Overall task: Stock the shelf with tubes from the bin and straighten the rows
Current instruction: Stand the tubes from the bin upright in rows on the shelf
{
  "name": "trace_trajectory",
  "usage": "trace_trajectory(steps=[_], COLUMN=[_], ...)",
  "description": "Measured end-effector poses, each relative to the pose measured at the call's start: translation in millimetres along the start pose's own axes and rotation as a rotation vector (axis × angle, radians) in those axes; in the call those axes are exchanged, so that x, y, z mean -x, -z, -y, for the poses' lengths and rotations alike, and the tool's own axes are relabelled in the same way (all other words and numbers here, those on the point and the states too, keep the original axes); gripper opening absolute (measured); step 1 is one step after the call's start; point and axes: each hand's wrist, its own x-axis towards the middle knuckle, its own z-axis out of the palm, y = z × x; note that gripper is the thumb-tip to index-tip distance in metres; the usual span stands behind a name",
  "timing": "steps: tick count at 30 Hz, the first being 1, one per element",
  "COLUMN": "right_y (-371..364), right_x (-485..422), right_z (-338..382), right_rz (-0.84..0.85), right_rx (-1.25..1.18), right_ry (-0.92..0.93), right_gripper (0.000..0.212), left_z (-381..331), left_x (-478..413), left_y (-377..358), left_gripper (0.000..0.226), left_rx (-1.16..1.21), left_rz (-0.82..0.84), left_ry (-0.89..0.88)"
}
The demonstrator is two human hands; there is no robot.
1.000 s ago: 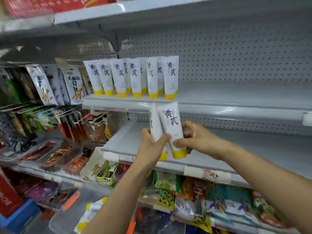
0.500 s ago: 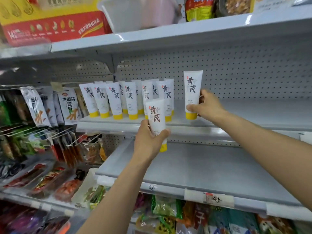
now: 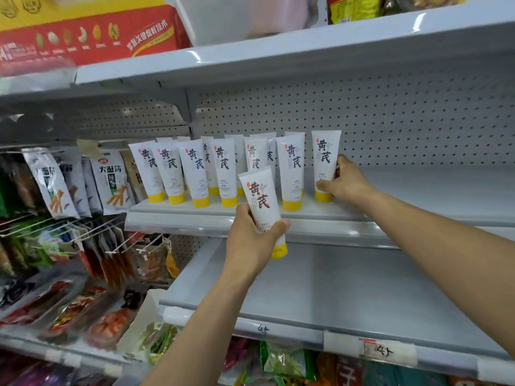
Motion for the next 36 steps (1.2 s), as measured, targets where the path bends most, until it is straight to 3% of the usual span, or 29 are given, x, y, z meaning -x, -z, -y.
trace_trajectory(steps=[6,10,12,14,17,19,21,24,27,32,36], right_y=[-2,6,11,14,20,20,13,3,5,15,27], right_x=[-2,6,18,40,78,99,114,125,128,123,101], right_z=[0,0,4,14,30,37,40,44,47,42,38], right_rz=[0.012,0.021,-0.068,-0.093,0.197,0.436,0.489,0.363,0.255,0.185,0.121], right_rx=[0.019,0.019,0.023,-0.053,-0.099,0.057,0.116,0.043,0.063,0.041,-0.021], right_ry=[-0.006,-0.105,-0.077,0.043,0.196,0.221,0.223,0.230,0.228,0.237,0.172], right_gripper=[0.054,0.063,0.053,0.030,0.021,0.037,0.054,0.062,0.051,0.038,0.036], left_z=[0,-3,-5,-7,-12,-15,-19,-25,-31,-35,-33], left_x=[-7,-5,-4,-2,2,3,3,4,8,11,11], left_y=[3,3,2,0,-4,-8,-13,-19,-21,-17,-12], left_gripper=[0.048,0.047,0.048,0.049,0.060,0.068,0.067,0.066,0.064,0.029,0.026], left_rx=[0.007,0.023,0.043,0.056,0.071,0.074,0.081,0.059,0.059,0.099,-0.059], left_rz=[-0.003,0.000,0.007,0.013,-0.003,0.010,0.037,0.021,0.036,0.100,0.121], left_ry=[-0.010,-0.011,-0.009,-0.001,0.000,-0.013,-0.030,-0.044,-0.060,-0.083,-0.155])
